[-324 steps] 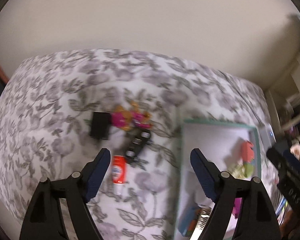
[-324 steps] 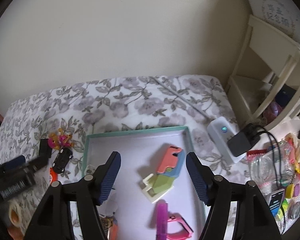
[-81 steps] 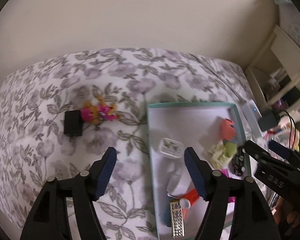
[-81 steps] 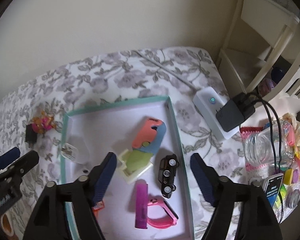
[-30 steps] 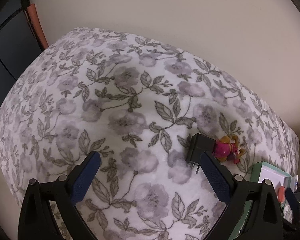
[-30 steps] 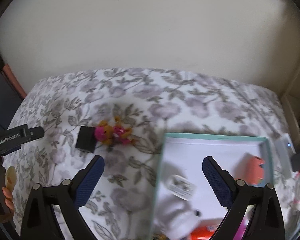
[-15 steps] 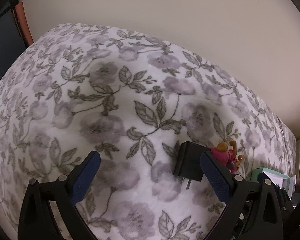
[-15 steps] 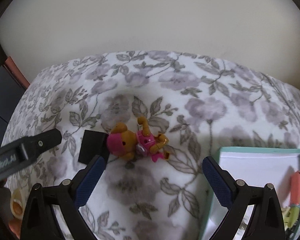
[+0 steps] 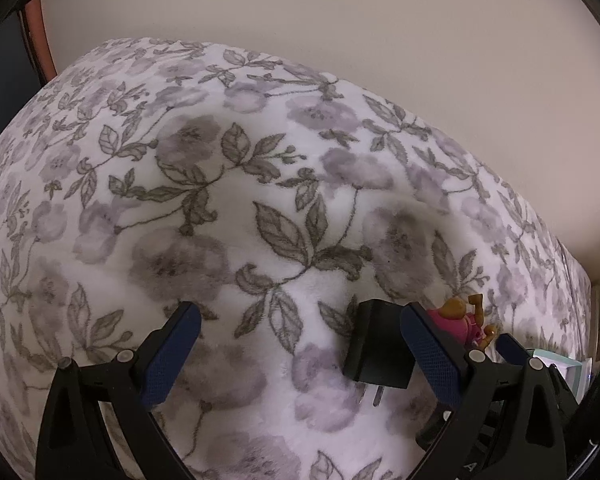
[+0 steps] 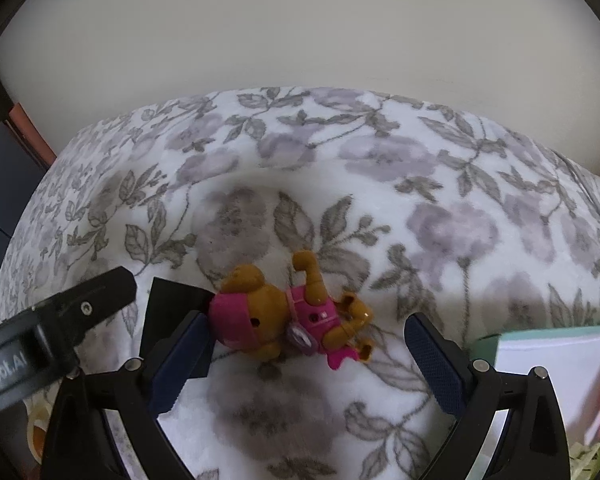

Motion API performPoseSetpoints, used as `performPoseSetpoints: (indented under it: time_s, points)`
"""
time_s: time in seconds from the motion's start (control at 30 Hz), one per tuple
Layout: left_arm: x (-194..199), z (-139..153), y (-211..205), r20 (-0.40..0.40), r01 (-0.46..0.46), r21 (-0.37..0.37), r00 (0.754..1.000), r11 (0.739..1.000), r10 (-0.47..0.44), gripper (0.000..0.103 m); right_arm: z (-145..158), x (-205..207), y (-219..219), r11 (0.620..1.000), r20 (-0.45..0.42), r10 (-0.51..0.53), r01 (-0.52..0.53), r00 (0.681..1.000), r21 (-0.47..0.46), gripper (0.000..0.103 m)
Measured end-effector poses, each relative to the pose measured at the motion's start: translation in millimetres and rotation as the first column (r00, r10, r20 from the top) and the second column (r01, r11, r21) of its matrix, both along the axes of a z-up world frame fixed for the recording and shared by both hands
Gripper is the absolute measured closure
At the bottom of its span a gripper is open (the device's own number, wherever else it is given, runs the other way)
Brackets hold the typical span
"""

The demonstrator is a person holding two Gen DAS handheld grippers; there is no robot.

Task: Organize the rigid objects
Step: 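Grasp the black charger with the left gripper while the right grasps the pink-brown toy figure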

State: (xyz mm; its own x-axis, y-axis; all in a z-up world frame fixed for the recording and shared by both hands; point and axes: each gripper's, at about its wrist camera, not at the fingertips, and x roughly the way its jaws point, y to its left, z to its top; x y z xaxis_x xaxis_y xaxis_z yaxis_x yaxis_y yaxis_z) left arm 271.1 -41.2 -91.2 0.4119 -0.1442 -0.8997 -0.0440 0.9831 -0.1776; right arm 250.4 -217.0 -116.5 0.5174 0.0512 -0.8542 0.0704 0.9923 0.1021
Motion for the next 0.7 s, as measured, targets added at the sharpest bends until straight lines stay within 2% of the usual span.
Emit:
performPoseSetpoints:
  time_s: [0.27, 0.37, 0.43, 0.47, 0.7]
  points:
    - [0.6, -0.9, -4.7, -0.002, 0.017, -0.029, 1.0, 0.999, -0.017, 0.003, -8.2, 7.7, -3.1, 0.998, -0.008, -0.029, 0.03, 1.0, 0.049, 0.004]
    - [0.5, -1.8, -7.7, -0.004, 0.027, -0.041, 1.0, 0.999, -0.027, 0.003, -7.9, 7.7, -0.9, 0.999, 0.001, -0.029, 0.029, 1.0, 0.036, 0.008]
    - [0.4, -2.6, -8.9, -0.006, 0.033, -0.052, 0.999, 0.998, -0.033, 0.003, -6.8, 7.7, 0.9, 0.999, 0.019, -0.032, 0.031, 0.999, 0.034, 0.017]
    - [0.4, -3.2, -9.7, -0.007, 0.036, -0.057, 0.999, 0.998, -0.036, 0.003, -6.6, 7.4, 1.2, 0.999, 0.02, -0.024, 0.023, 1.0, 0.048, 0.019]
    - [-0.2, -7.7, -11.5, -0.018, 0.043, -0.066, 0.999, 0.997, -0.044, 0.003, -6.3, 2.8, 0.5, 0.999, 0.028, -0.022, 0.021, 0.999, 0.047, 0.019]
